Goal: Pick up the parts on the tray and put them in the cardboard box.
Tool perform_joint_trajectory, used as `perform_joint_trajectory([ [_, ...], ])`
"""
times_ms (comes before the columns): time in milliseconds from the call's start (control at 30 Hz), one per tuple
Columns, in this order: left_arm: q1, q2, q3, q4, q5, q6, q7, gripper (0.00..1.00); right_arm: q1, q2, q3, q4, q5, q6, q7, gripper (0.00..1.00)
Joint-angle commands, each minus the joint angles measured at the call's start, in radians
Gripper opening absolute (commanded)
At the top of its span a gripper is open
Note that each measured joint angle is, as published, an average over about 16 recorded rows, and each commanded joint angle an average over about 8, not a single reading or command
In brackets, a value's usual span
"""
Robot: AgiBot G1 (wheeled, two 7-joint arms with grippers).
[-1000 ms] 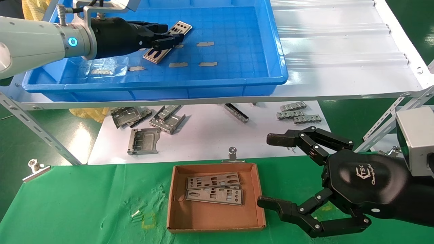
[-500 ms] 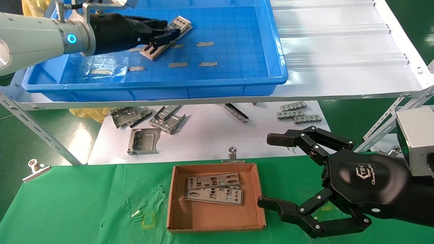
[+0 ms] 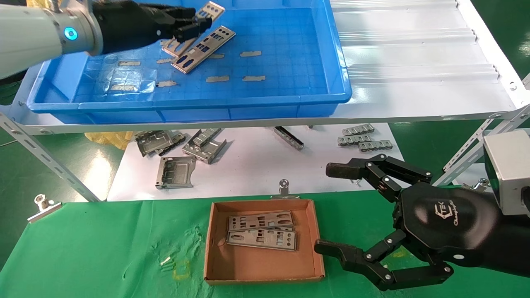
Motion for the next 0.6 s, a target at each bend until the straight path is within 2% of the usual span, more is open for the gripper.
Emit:
perform_joint_trajectory([
  [33,-0.007,-0.005,-0.005,-0.001,-0.007,0.004,0.000,0.00,0.000,0.000,0.000,0.000,0.000,0.000,0.000,1.00],
  [200,-0.013,-0.057,-0.016,-0.023,-0.026,0.165,0.023,0.00,0.000,0.000,0.000,0.000,0.000,0.000,0.000,1.00],
  [467,0.006,-0.153,-0.026,-0.073,-0.055,0.556,0.088,0.00,0.000,0.000,0.000,0.000,0.000,0.000,0.000,1.00],
  [600,0.031,-0.190,-0.020,-0.134,-0.079,0.654,0.111,0.00,0.000,0.000,0.000,0.000,0.000,0.000,0.000,1.00],
])
